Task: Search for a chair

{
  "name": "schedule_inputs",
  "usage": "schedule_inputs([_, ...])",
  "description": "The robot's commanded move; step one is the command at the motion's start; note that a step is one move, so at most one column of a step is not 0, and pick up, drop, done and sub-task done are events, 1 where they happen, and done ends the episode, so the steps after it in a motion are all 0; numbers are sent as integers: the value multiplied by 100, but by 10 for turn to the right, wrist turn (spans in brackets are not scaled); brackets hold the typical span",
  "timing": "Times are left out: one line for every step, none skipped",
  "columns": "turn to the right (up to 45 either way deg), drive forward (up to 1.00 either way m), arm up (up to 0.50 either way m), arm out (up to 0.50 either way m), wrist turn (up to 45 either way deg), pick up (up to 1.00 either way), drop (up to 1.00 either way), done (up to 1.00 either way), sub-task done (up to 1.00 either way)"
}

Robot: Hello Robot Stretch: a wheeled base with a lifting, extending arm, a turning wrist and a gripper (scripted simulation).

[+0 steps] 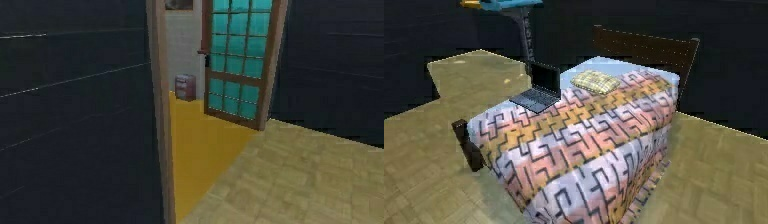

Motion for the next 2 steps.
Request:
schedule_inputs([180,0,0,0,0,0,0,0,0])
schedule_inputs([30,0,0,0,0,0,0,0,0])
